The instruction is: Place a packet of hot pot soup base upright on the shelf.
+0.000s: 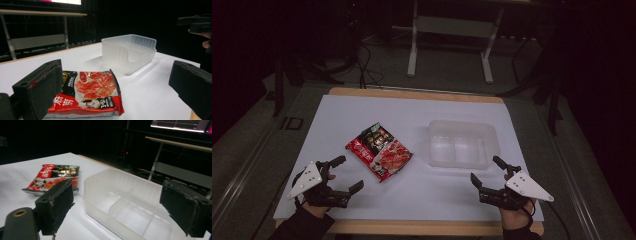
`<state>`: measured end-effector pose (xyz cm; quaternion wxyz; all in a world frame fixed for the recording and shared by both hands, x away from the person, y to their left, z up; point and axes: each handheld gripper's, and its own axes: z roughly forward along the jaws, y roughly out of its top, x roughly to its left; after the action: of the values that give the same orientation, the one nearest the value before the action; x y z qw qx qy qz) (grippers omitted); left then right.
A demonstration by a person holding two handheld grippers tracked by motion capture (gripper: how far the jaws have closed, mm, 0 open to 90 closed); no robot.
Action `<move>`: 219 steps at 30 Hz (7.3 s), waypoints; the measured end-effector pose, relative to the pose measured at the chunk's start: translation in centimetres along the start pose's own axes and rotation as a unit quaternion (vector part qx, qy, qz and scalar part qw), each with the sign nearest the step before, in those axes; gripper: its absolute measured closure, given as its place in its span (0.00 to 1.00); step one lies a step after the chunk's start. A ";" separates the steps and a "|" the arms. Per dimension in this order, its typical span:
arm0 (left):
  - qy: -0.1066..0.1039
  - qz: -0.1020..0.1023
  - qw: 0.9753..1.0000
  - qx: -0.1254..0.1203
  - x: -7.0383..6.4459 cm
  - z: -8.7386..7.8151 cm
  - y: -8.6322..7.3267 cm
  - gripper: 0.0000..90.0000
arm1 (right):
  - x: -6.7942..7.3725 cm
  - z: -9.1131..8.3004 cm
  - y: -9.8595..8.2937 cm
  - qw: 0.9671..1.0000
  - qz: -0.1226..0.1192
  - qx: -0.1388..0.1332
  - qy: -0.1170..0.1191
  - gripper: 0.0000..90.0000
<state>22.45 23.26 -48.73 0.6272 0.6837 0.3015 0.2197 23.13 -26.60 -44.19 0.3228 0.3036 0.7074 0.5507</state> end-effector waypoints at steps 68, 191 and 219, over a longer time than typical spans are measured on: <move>0.052 0.024 0.986 0.157 9.8 7.0 4.7 0.40 | 2.7 0.1 2.3 0.997 0.002 0.003 0.079 0.16; -0.032 0.219 0.966 0.136 -0.9 8.6 17.9 0.98 | -0.4 0.9 6.9 0.993 0.044 -0.011 0.110 0.25; -0.169 0.245 0.947 0.124 -7.6 12.2 16.5 0.97 | 0.4 5.9 10.0 0.958 0.078 0.066 0.268 0.80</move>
<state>27.55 8.66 -33.20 0.5060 0.8359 0.0391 0.2090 28.28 -20.77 -35.55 0.0565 0.2195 0.7772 0.5871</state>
